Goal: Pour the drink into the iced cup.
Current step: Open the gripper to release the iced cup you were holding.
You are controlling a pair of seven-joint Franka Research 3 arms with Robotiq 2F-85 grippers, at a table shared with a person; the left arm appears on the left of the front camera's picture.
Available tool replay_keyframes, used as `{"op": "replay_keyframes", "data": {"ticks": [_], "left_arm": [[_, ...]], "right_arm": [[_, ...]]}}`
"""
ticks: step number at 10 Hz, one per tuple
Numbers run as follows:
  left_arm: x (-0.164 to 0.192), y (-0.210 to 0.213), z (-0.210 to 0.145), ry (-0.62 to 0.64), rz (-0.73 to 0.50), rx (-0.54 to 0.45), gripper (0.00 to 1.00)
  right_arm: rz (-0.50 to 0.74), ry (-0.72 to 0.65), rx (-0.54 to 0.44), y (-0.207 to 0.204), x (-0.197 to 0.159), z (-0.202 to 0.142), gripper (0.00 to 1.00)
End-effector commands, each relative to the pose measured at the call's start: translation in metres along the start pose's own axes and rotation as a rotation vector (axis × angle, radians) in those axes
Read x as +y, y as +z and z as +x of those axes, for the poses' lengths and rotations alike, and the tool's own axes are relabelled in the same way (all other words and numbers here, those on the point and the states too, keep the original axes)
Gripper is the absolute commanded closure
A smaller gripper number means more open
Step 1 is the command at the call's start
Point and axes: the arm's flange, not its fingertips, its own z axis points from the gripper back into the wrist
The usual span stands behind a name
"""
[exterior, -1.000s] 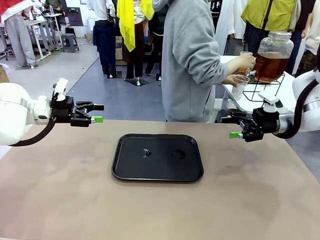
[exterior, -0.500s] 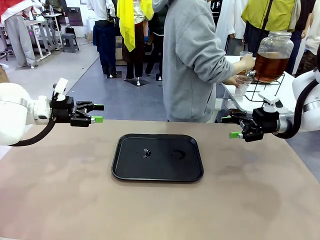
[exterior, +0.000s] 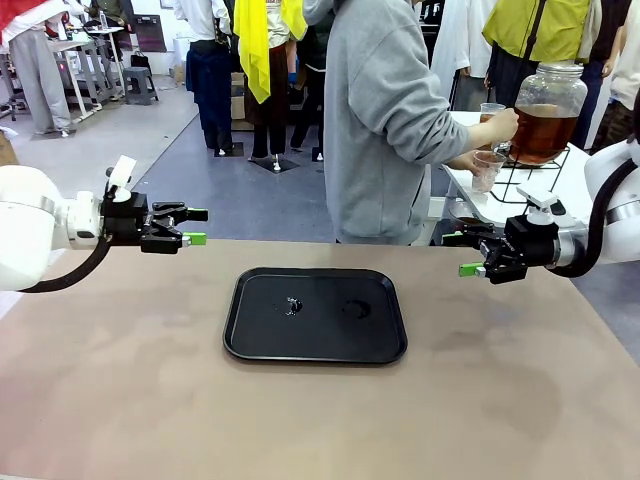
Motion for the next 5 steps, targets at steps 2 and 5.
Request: {"op": "replay_keyframes", "data": {"ticks": [2,5], "left_arm": [[0.0002,-0.0002,0.0027,0.002,-0.003,-0.003,0.00],[0.0002,-0.0002,0.0027,0.002,-0.003,-0.003,0.00]], "right_arm": [[0.000,-0.003,0.009,-0.0019,-0.0010,0.0053,0.00],[0.000,-0.003,0.009,-0.0019,-0.0010,0.0053,0.00]]}}
